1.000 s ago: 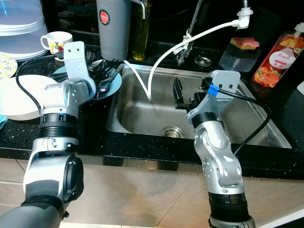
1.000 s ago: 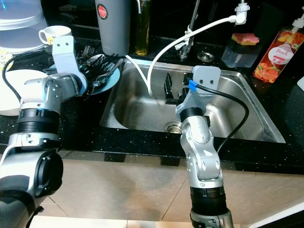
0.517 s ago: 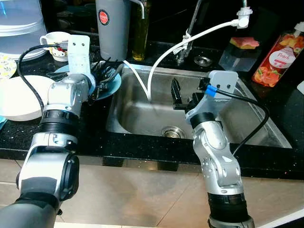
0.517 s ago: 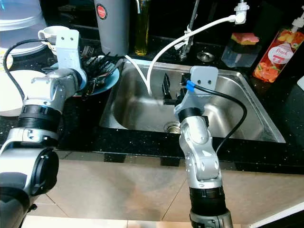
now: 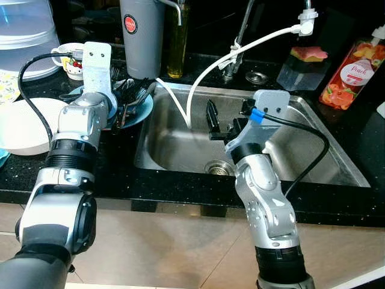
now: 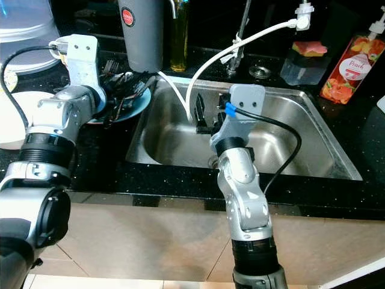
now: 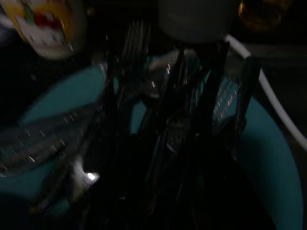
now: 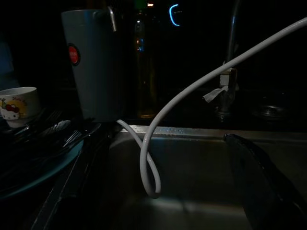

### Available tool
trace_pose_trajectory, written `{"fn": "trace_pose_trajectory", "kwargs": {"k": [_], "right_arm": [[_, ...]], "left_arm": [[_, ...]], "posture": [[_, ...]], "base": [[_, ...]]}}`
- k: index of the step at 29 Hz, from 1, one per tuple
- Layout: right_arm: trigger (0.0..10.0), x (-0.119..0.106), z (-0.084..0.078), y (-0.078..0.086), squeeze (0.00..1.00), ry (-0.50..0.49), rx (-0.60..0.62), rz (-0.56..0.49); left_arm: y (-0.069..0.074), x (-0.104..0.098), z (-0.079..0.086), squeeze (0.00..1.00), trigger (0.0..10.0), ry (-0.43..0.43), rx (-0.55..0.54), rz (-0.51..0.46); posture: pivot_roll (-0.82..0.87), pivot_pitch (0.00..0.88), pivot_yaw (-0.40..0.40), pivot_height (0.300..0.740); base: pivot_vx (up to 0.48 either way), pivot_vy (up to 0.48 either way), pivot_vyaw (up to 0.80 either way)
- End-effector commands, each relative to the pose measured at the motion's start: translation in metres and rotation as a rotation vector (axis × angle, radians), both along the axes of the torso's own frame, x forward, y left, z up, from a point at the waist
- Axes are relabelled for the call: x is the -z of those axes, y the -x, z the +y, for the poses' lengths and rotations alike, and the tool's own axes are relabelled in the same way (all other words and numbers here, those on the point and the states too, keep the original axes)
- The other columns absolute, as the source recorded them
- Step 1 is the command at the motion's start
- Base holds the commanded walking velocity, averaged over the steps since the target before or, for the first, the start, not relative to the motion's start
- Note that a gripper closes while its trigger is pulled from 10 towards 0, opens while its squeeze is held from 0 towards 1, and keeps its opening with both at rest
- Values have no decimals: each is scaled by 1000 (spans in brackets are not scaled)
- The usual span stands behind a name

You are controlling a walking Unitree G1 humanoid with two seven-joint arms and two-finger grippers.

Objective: Kitchen organization

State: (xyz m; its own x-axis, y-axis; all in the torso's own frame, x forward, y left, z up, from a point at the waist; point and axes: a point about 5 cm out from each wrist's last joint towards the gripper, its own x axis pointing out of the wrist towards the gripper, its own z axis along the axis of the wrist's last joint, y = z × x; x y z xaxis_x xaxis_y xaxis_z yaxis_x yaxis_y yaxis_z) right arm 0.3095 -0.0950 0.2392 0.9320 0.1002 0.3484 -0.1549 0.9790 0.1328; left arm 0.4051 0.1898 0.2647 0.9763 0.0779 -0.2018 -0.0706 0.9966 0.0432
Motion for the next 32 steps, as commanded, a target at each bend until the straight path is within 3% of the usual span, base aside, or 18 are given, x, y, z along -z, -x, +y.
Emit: {"fn": "trace_pose_trajectory", "kwargs": {"k": [1,6,10,11,13,14,16,17,19,20,27,28,29,30,32], "right_arm": [[10000,2,-2,0,0,4,12,7],[10000,2,-3,-1,0,4,14,5],[10000,2,-2,-1,0,-1,18,4],[10000,3,-1,-1,0,-2,16,6],[10000,3,-1,0,0,-1,15,7],[10000,3,-1,0,0,-1,14,8],[10000,3,-1,-1,0,0,15,8],[10000,3,-2,-1,0,0,16,8],[10000,3,-2,-1,0,0,17,8],[10000,3,-3,-1,0,-3,22,6],[10000,3,-3,-1,0,-2,20,6],[10000,3,-3,-1,0,-2,20,6],[10000,3,-3,-1,0,-2,20,6],[10000,3,-2,-1,0,-2,18,6],[10000,2,-2,-1,0,-2,17,5]], "left_arm": [[0,6,0,0,10000,26,4,43],[-1,12,2,0,10000,73,1,87],[-1,16,3,0,9686,0,4,90],[0,17,3,0,4941,6,9,97],[0,18,3,0,4627,16,10,102],[0,18,2,0,3412,33,16,111],[0,20,1,0,2941,57,24,123],[0,20,1,0,1961,59,28,123],[0,20,1,0,1961,59,31,123],[-1,20,-1,0,0,52,39,120],[-2,15,4,0,0,18,-7,75],[-2,10,6,0,5647,0,-25,42],[-2,10,6,0,5647,0,-25,42],[-3,2,8,0,10000,2,-42,-8],[-3,-4,9,0,10000,-8,-54,-47]], "posture": [[207,0,-36,740],[211,0,-30,740],[210,0,-30,740],[212,0,-30,740],[212,0,-30,740],[214,0,-28,740],[214,0,-28,740],[213,0,-26,740],[213,0,-26,740],[209,0,-26,740],[212,0,-28,740],[211,0,-31,740],[211,0,-31,740],[211,0,-31,740],[210,0,-31,740]], "base": [[0,0,0],[0,0,0],[0,0,0],[0,0,0],[0,0,0],[0,0,0],[0,0,0],[0,0,0],[0,0,0],[0,0,0],[0,0,0],[0,0,0],[0,0,0],[0,0,0],[0,0,0]]}}
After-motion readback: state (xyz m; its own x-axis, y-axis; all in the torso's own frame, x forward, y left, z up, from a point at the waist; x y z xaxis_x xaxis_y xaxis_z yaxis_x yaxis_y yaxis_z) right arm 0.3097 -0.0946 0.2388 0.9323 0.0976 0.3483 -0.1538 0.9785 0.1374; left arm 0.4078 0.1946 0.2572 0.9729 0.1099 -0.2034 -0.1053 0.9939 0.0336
